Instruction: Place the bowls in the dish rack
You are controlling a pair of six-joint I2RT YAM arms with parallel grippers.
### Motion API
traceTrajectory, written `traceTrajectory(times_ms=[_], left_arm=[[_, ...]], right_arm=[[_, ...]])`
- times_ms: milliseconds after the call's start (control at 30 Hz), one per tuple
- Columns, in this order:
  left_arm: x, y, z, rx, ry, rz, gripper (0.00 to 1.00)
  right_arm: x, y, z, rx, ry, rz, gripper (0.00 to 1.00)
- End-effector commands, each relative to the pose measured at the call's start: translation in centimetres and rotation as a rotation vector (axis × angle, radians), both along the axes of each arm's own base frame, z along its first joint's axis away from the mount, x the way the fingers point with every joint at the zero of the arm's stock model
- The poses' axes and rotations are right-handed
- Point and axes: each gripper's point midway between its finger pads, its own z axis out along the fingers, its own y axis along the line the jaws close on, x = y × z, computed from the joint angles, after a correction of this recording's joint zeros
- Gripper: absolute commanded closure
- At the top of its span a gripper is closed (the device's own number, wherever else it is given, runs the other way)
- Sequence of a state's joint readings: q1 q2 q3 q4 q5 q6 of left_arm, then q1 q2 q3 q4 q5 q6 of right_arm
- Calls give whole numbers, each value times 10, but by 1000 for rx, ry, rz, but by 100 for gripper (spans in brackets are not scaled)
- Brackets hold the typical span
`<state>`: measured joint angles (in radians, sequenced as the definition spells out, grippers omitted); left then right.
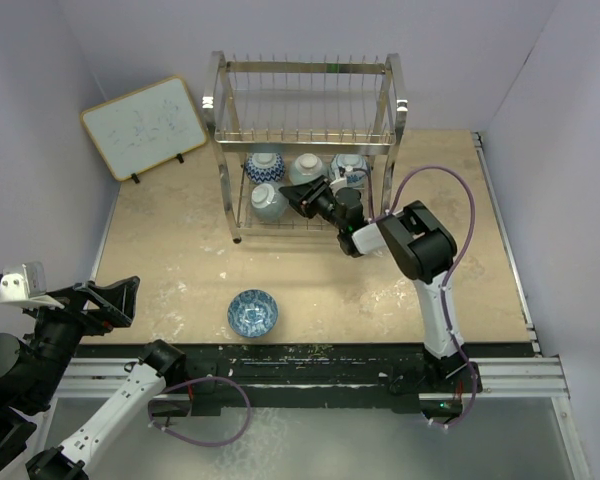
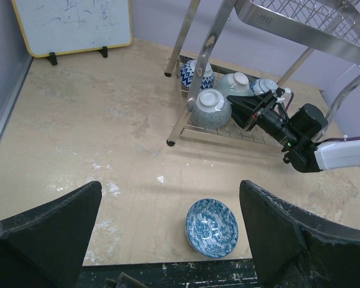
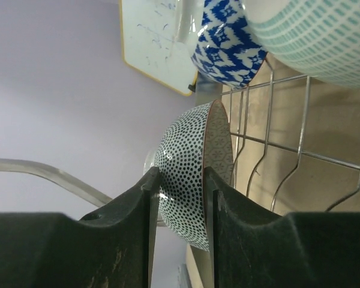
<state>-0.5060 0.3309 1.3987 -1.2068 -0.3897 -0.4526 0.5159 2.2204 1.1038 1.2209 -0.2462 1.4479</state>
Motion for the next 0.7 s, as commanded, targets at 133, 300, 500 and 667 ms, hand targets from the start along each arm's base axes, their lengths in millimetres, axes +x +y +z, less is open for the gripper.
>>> traceTrajectory(times_ms=[133, 300, 500, 667], left_arm=[[5, -3, 7, -2, -10, -5, 1], [5, -5, 6, -7, -11, -10, 1], [6, -6, 6, -12, -10, -12, 1], [7, -7, 5, -11, -8, -13, 1]], right_arm=[[8, -18, 9, -154, -22, -94, 62], [15, -30, 5, -317, -1, -141, 58], [18, -42, -3, -475, 30, -165, 41], [16, -49, 4, -527, -7, -180, 35]])
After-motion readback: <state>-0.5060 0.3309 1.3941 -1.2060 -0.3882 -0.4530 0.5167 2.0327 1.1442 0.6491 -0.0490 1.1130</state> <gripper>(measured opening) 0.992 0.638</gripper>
